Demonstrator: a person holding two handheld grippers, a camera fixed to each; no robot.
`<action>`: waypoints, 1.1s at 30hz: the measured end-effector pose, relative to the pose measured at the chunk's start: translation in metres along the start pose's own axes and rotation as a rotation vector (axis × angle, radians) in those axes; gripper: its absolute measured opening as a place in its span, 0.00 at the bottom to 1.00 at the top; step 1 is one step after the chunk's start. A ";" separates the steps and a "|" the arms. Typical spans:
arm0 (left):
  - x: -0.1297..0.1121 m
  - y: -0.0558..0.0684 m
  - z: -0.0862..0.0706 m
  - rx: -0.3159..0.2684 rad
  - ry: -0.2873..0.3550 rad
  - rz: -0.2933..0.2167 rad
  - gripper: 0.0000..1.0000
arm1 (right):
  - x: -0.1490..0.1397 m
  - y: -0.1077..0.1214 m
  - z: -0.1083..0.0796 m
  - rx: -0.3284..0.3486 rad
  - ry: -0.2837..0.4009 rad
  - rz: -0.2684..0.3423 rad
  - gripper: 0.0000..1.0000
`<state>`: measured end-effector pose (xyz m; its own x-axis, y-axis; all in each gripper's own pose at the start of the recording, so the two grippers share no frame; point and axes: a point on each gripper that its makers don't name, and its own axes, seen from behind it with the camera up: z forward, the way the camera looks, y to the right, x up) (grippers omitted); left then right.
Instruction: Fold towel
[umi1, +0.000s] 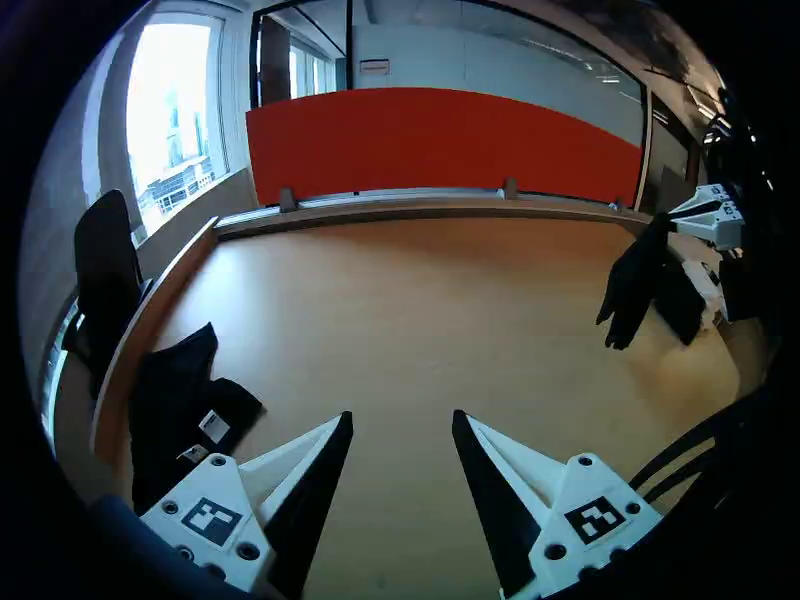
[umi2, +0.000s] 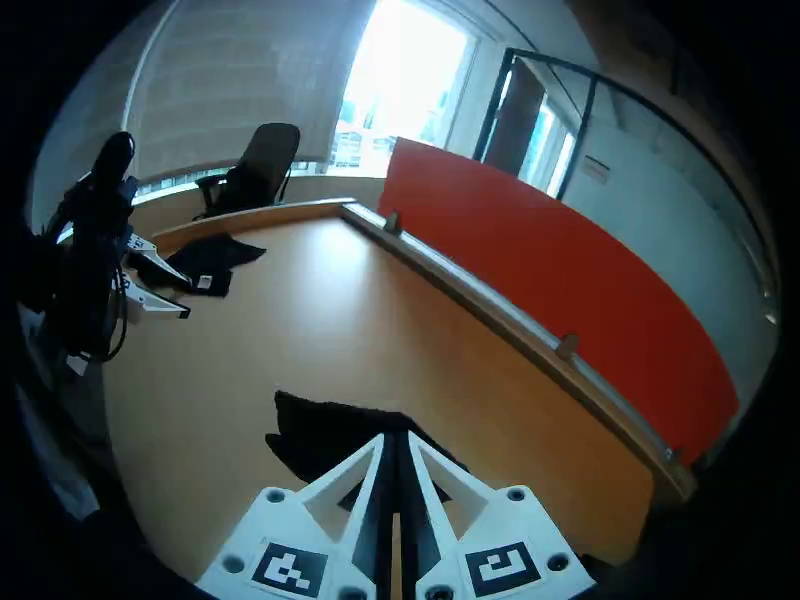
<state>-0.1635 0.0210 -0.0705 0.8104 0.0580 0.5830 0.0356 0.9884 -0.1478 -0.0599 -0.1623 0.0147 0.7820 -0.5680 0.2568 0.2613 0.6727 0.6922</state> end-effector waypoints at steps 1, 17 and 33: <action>0.000 0.001 0.001 -0.001 -0.001 0.002 0.73 | -0.001 0.003 -0.001 -0.005 -0.001 0.002 0.05; 0.006 0.010 0.012 -0.012 -0.014 0.019 0.73 | -0.030 0.066 -0.024 -0.086 -0.037 0.043 0.05; 0.007 0.014 0.016 -0.002 -0.028 0.027 0.73 | -0.061 0.132 -0.042 -0.164 -0.075 0.074 0.05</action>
<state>-0.1667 0.0381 -0.0552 0.7941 0.0891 0.6012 0.0146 0.9861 -0.1654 -0.0494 -0.0188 0.0616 0.7598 -0.5438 0.3564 0.2985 0.7788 0.5517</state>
